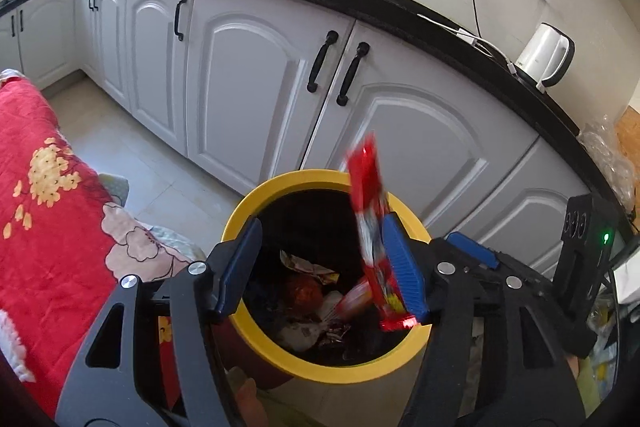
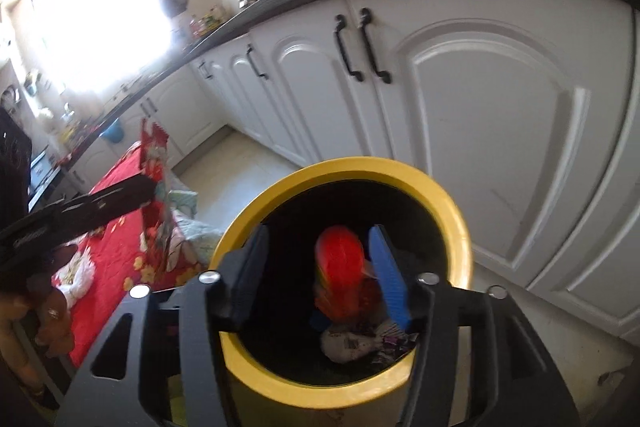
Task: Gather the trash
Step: 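Open both tools to drop the red wrapper and red tube into the bin, then move both tools back over the chocolate bar wrapper and white mesh net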
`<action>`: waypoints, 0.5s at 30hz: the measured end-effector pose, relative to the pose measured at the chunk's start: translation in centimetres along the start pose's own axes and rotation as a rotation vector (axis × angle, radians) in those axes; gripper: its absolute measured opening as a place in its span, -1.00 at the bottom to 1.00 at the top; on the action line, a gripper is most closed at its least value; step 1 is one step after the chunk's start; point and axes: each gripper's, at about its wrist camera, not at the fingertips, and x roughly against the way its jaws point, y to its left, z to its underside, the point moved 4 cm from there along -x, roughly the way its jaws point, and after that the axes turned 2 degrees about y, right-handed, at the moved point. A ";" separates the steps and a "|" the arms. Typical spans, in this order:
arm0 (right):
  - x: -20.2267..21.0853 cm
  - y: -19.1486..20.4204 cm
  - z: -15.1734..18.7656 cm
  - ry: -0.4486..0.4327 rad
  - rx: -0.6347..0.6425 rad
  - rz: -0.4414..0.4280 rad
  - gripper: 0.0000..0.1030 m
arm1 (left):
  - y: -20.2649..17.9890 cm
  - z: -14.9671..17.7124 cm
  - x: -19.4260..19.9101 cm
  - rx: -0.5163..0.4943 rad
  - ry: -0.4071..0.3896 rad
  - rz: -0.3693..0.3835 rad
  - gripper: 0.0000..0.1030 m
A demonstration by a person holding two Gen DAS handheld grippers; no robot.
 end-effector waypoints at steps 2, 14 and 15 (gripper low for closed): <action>0.3 -0.4 0.0 -0.009 -0.015 0.001 0.14 | 0.3 0.2 0.0 0.004 0.002 -0.011 0.29; 1.0 2.9 -0.9 -0.035 0.022 -0.055 0.27 | 4.5 0.0 3.0 0.080 -0.050 -0.089 0.78; 1.0 3.4 -1.0 -0.034 0.028 -0.066 0.28 | 5.0 -0.1 3.4 0.087 -0.057 -0.102 0.78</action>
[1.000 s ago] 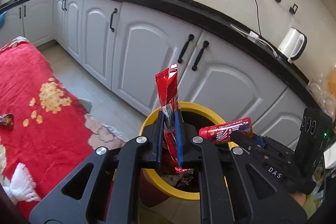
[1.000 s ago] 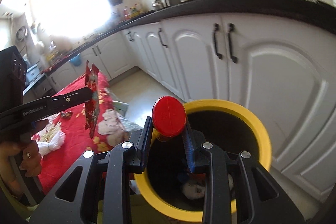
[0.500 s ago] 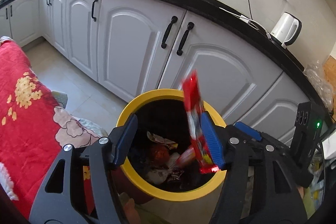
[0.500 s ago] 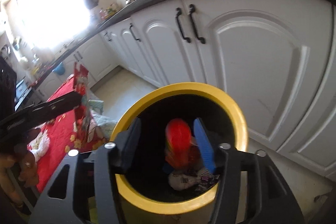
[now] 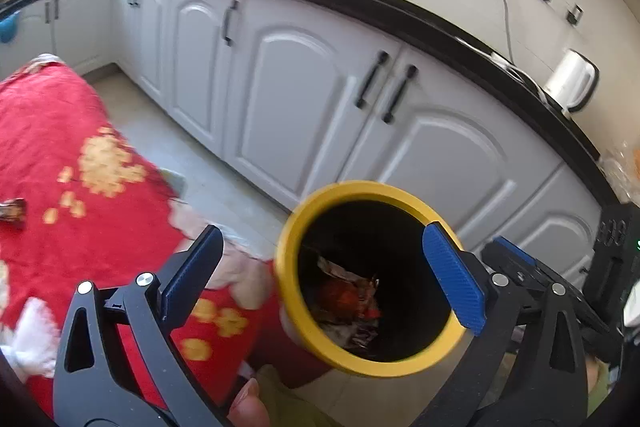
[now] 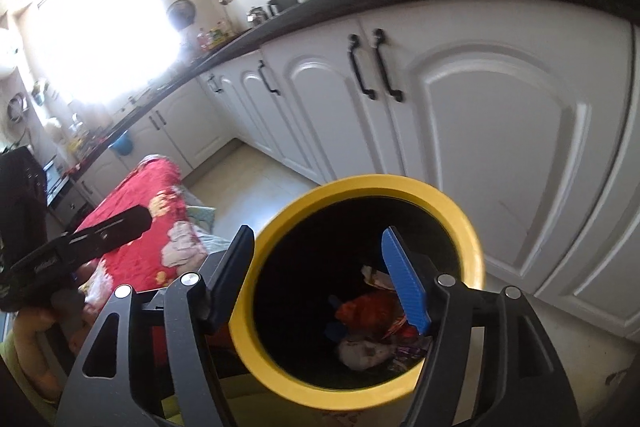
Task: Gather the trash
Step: 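Move both tools back over the chocolate bar wrapper and white mesh net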
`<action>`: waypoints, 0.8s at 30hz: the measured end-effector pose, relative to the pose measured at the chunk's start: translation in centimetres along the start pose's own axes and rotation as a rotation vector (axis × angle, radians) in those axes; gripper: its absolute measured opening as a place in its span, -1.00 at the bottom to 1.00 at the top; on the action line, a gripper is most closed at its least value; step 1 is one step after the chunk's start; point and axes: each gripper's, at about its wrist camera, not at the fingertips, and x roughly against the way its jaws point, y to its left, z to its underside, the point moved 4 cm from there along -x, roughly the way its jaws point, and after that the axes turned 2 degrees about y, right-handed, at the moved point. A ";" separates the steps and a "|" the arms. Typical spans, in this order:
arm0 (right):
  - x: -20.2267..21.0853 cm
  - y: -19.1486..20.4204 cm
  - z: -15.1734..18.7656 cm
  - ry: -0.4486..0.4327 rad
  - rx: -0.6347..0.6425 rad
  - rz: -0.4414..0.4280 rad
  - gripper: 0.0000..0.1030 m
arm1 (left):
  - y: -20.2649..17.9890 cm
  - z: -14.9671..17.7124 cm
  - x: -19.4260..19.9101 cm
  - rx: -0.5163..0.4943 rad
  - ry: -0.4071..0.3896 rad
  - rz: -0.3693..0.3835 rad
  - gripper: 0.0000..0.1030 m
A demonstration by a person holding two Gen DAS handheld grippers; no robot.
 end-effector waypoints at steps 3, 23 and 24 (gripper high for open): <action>-0.5 2.3 0.1 0.015 0.032 -0.039 0.30 | 2.4 -0.5 1.2 0.043 -0.022 -0.038 0.78; -4.7 18.8 3.7 0.179 0.268 -0.262 0.31 | 17.3 -1.0 9.2 0.313 -0.147 -0.208 0.78; -4.8 19.6 3.9 0.186 0.276 -0.271 0.32 | 17.7 -0.9 9.4 0.322 -0.148 -0.210 0.78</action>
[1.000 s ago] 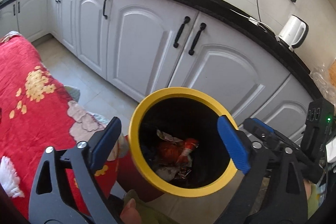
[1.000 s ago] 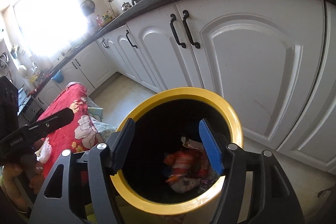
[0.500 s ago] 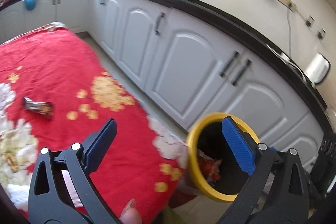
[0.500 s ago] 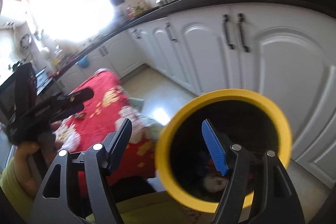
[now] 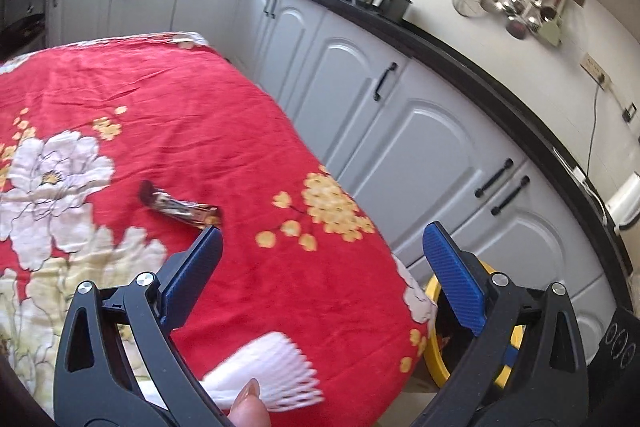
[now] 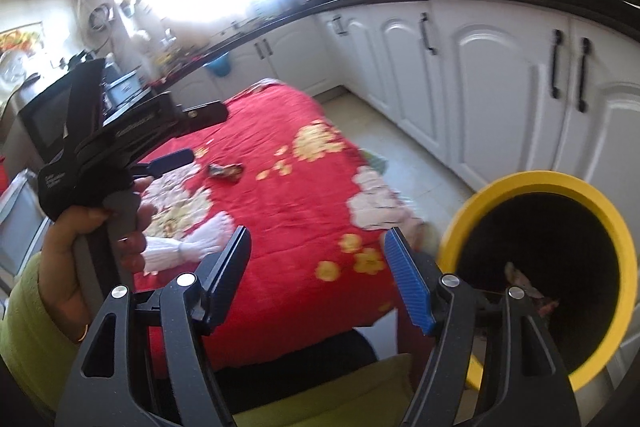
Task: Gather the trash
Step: 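Move both tools back over the chocolate bar wrapper and white mesh net, then grasp the chocolate bar wrapper with the left tool while the right tool grasps the white mesh net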
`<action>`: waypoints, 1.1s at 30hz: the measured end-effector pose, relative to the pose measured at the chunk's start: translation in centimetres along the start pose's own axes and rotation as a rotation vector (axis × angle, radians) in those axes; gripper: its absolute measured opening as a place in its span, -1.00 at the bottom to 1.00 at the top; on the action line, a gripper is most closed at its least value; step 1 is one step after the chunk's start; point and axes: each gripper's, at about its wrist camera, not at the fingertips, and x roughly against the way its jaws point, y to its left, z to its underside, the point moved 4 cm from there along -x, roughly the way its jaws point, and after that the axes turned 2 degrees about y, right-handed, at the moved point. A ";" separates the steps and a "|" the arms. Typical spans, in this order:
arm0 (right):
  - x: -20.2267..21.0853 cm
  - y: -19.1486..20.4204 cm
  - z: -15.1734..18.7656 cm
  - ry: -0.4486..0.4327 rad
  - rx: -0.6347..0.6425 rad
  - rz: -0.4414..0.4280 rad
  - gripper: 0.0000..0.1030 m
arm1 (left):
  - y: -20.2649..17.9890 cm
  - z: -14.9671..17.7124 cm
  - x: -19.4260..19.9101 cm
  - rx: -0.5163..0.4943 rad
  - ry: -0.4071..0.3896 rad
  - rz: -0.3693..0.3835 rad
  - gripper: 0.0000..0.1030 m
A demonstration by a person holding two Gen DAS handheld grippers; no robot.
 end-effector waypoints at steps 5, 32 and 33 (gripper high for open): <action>-1.8 2.8 0.0 0.037 0.042 -0.035 0.32 | 2.4 -0.7 0.6 0.052 -0.004 -0.018 0.78; -11.9 8.9 1.9 0.268 0.110 -0.128 -0.30 | 12.8 -1.3 -6.0 0.432 0.187 -0.012 0.28; -12.0 8.9 2.1 0.269 0.113 -0.123 -0.36 | 13.1 -1.2 -6.5 0.458 0.197 -0.013 0.26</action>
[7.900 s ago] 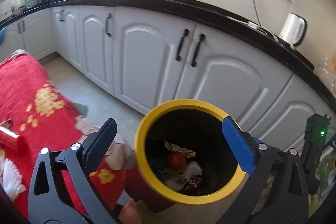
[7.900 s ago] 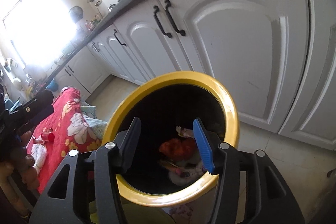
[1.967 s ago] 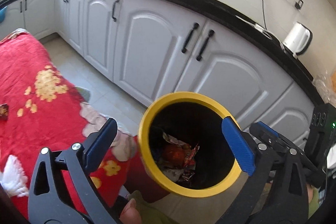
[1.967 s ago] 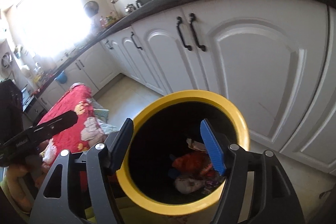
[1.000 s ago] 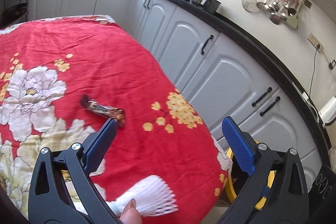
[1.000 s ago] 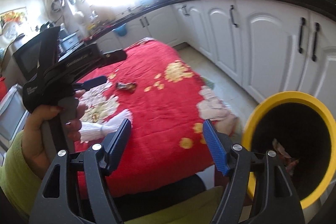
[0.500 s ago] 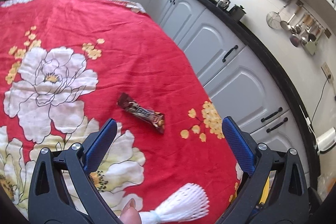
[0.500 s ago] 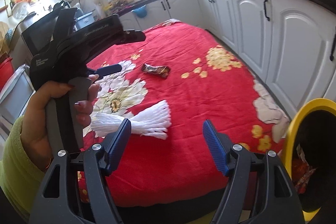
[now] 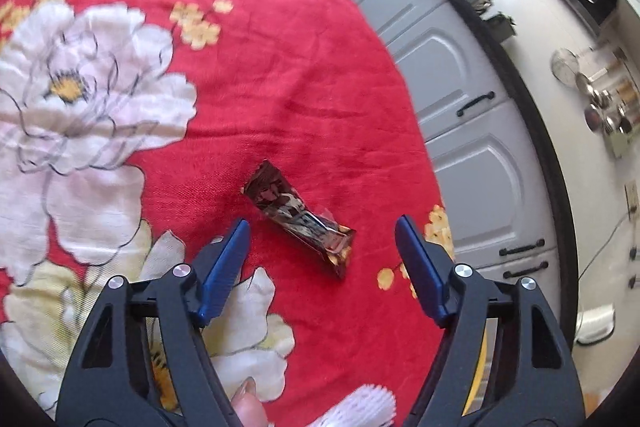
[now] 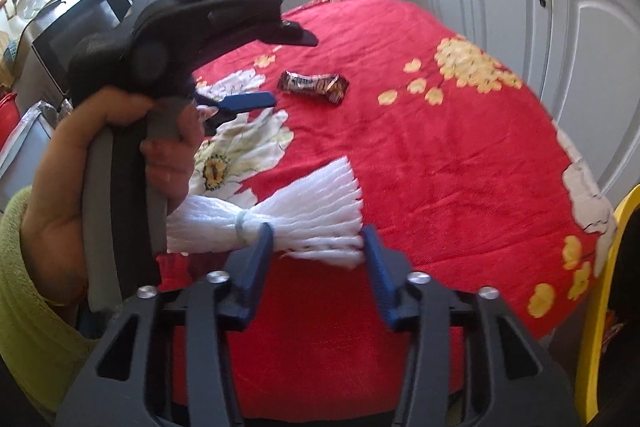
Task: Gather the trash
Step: 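Grasp the chocolate bar wrapper with the left tool while the right tool grasps the white mesh net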
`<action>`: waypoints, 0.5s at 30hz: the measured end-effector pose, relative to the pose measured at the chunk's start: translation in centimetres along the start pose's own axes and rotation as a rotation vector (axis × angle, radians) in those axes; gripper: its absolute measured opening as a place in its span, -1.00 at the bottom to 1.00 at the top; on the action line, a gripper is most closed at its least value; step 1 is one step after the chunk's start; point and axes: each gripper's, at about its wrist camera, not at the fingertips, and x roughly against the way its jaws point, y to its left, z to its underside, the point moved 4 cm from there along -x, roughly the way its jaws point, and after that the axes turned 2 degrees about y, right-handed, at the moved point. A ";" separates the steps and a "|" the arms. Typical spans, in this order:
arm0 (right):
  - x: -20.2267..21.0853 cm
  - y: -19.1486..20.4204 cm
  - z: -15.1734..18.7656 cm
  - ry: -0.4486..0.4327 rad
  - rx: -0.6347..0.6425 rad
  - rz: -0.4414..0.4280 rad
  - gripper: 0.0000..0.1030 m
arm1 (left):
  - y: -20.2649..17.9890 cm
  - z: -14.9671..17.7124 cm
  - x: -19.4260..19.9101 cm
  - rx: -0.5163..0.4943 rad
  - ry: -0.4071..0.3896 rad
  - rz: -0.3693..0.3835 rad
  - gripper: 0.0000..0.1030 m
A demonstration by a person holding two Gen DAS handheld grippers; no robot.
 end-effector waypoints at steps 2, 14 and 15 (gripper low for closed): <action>0.1 0.0 0.2 -0.007 0.015 0.007 -0.69 | -0.1 -0.3 -0.3 0.005 -0.004 -0.011 0.24; 4.0 -2.3 0.8 -0.114 0.003 0.094 -0.90 | 0.4 -0.8 -1.1 -0.067 -0.047 -0.116 -0.64; 4.4 -2.5 0.8 -0.124 0.004 0.101 -0.90 | 0.4 -0.7 -1.0 -0.073 -0.050 -0.110 -0.66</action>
